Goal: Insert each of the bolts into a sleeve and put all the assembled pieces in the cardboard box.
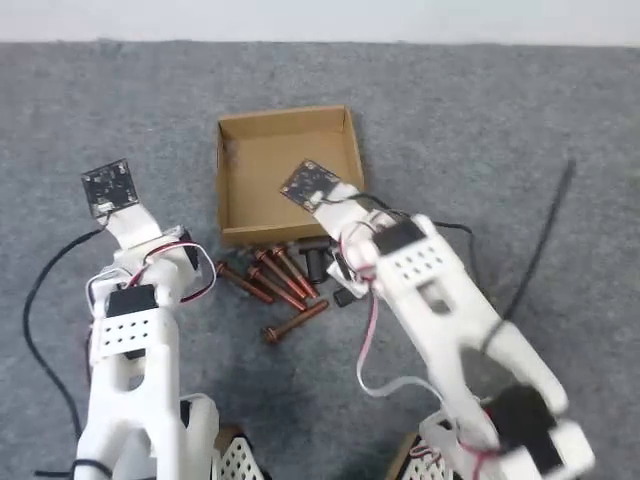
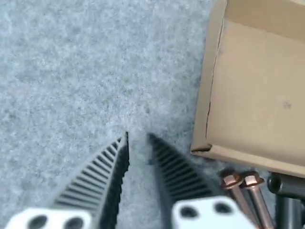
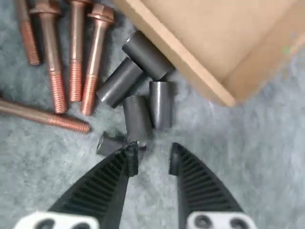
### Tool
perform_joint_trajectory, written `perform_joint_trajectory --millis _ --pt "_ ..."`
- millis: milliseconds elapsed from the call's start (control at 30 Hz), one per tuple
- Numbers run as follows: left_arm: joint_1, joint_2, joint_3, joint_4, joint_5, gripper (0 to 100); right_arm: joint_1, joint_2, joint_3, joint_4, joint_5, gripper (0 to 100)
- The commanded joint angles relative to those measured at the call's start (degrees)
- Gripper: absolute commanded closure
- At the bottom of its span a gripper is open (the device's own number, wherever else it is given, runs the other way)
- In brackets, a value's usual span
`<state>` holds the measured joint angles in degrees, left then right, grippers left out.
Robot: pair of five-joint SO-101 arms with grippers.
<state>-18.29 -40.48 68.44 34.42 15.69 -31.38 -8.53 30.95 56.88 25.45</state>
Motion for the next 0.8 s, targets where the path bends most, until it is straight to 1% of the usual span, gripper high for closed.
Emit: perform_joint_trajectory --millis 0,100,300,533,767 --pt "-2.29 0.09 -1.01 -1.76 1.05 84 -0.57 6.02 -7.38 0.22 2.81 87.6" --pt "-2.73 0.09 -1.10 -1.85 3.08 84 -1.10 9.71 -9.49 0.31 5.10 88.7" --pt "-2.73 0.09 -1.10 -1.85 3.08 84 -3.38 10.86 -9.93 3.12 8.97 88.3" --pt "-2.73 0.09 -1.01 -1.85 3.08 84 -2.68 11.91 -9.85 5.05 11.08 88.2" --pt "-2.73 0.09 -0.92 -1.85 3.08 84 -2.33 14.20 -10.73 4.53 13.10 88.0"
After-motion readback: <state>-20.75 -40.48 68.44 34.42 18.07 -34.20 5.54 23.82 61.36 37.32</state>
